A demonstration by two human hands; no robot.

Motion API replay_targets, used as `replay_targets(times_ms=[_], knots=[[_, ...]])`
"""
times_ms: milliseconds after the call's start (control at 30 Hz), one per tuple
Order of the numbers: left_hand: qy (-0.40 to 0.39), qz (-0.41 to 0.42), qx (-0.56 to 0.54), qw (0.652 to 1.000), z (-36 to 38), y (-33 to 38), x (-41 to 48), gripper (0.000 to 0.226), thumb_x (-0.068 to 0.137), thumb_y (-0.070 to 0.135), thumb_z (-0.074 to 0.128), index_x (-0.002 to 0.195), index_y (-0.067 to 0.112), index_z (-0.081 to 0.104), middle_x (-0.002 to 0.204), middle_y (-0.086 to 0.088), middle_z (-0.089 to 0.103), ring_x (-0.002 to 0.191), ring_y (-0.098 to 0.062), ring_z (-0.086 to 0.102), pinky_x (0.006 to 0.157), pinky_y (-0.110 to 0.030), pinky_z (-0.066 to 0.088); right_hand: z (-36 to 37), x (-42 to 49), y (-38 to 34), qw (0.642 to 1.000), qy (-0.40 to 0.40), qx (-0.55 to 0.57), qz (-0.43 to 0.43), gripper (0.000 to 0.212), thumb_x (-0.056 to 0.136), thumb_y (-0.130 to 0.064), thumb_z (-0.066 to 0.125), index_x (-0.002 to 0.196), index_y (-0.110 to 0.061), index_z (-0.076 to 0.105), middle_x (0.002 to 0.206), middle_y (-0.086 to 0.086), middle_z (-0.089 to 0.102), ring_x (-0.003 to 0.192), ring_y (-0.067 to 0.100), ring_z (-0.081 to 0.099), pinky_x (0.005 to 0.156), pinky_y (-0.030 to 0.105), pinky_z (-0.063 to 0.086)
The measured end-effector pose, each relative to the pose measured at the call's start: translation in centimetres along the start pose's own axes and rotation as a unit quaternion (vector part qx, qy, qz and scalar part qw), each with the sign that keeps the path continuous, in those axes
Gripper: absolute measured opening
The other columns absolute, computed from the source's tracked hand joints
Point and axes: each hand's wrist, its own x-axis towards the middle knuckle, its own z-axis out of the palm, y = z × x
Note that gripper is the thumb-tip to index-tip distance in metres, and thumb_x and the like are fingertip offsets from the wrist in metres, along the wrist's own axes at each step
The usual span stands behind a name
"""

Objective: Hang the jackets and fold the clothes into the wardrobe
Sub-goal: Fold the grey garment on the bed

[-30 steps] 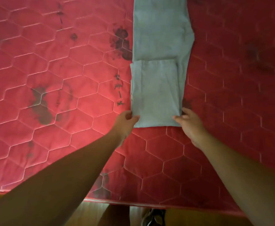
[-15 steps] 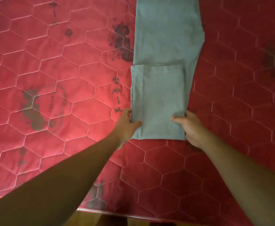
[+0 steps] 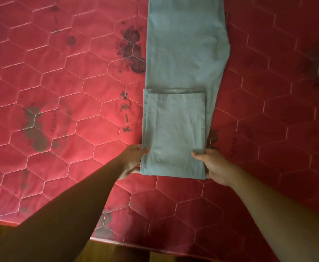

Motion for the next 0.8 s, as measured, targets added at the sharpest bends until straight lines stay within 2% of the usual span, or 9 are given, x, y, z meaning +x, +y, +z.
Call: replay_targets(times_ms=[133, 200, 300, 400, 500, 567, 667, 733, 800], knots=[[-0.029, -0.031, 0.013, 0.999, -0.4, 0.0, 0.1, 0.022, 0.102, 0.03, 0.057, 0.118, 0.019, 0.068, 0.108, -0.001, 0.077, 0.1, -0.022, 0.074, 0.085, -0.041, 0.059, -0.4, 0.3, -0.1, 0.999, -0.022, -0.012, 0.024, 0.028, 0.097, -0.03, 0.066, 0.121, -0.017, 0.067, 0.116, 0.002, 0.076, 0.108, 0.023, 0.071, 0.087, 0.047, 0.058], [-0.008, 0.009, 0.038, 0.999, -0.4, 1.2, 0.5, 0.025, 0.102, 0.034, 0.058, 0.12, 0.02, 0.067, 0.112, 0.0, 0.076, 0.101, -0.02, 0.074, 0.089, -0.043, 0.059, -0.4, 0.5, -1.0, 0.999, -0.019, -0.038, 0.017, 0.034, 0.094, -0.039, 0.07, 0.12, -0.018, 0.068, 0.112, -0.001, 0.077, 0.108, 0.022, 0.072, 0.094, 0.051, 0.056], [0.078, 0.151, 0.023, 0.985, -0.1, 4.4, 1.8, 0.03, 0.099, 0.028, 0.064, 0.126, 0.021, 0.054, 0.117, -0.004, 0.073, 0.099, -0.019, 0.073, 0.085, -0.039, 0.06, -0.2, 1.5, -4.4, 0.995, 0.032, -0.033, -0.088, 0.025, 0.094, -0.038, 0.069, 0.114, -0.022, 0.07, 0.109, -0.004, 0.077, 0.105, 0.018, 0.072, 0.101, 0.052, 0.052], [0.073, 0.244, -0.037, 0.966, 0.4, 7.9, 3.4, 0.057, 0.096, 0.005, 0.064, 0.136, 0.025, 0.028, 0.111, -0.009, 0.073, 0.091, -0.021, 0.075, 0.075, -0.034, 0.062, 0.2, 3.0, -9.0, 0.965, 0.131, -0.006, -0.229, 0.019, 0.095, -0.023, 0.07, 0.109, -0.029, 0.06, 0.114, 0.002, 0.072, 0.106, 0.021, 0.07, 0.099, 0.05, 0.054], [0.062, 0.285, -0.025, 0.956, 1.0, 9.9, 4.7, 0.052, 0.093, -0.004, 0.065, 0.134, 0.014, 0.039, 0.117, -0.011, 0.07, 0.096, -0.017, 0.072, 0.081, -0.029, 0.06, 0.6, 4.1, -11.7, 0.937, 0.17, -0.05, -0.301, 0.03, 0.091, -0.018, 0.071, 0.102, -0.037, 0.052, 0.111, 0.004, 0.067, 0.098, 0.02, 0.069, 0.09, 0.045, 0.057], [0.079, 0.279, -0.034, 0.957, 0.8, 10.3, 5.4, 0.042, 0.09, 0.001, 0.071, 0.124, 0.016, 0.052, 0.117, -0.013, 0.07, 0.101, -0.023, 0.071, 0.088, -0.036, 0.06, 0.5, 4.3, -12.3, 0.942, 0.15, -0.062, -0.294, 0.027, 0.09, -0.013, 0.072, 0.105, -0.032, 0.06, 0.109, 0.003, 0.071, 0.098, 0.019, 0.071, 0.089, 0.041, 0.059], [0.096, 0.25, -0.061, 0.962, 0.0, 10.3, 6.1, 0.033, 0.087, 0.003, 0.075, 0.105, 0.024, 0.057, 0.108, -0.015, 0.073, 0.091, -0.03, 0.071, 0.085, -0.045, 0.059, 0.0, 3.9, -12.9, 0.968, 0.078, -0.011, -0.24, 0.019, 0.093, -0.008, 0.068, 0.111, -0.014, 0.071, 0.106, 0.002, 0.078, 0.098, 0.018, 0.075, 0.088, 0.039, 0.059], [0.096, 0.251, -0.057, 0.962, -0.4, 10.4, 6.2, 0.03, 0.089, -0.002, 0.07, 0.099, 0.022, 0.056, 0.094, -0.011, 0.07, 0.079, -0.023, 0.065, 0.075, -0.042, 0.056, -0.4, 3.5, -13.0, 0.976, 0.047, 0.011, -0.214, 0.019, 0.095, -0.006, 0.065, 0.111, -0.013, 0.073, 0.106, 0.001, 0.078, 0.098, 0.015, 0.075, 0.084, 0.035, 0.058], [0.104, 0.277, -0.002, 0.955, -1.0, 10.8, 6.3, 0.023, 0.091, -0.003, 0.062, 0.095, 0.018, 0.053, 0.078, -0.001, 0.058, 0.067, -0.014, 0.052, 0.062, -0.032, 0.046, -0.5, 3.3, -13.1, 0.977, 0.054, 0.024, -0.206, 0.016, 0.095, -0.006, 0.065, 0.108, -0.013, 0.074, 0.104, 0.001, 0.079, 0.096, 0.015, 0.075, 0.081, 0.032, 0.059]])
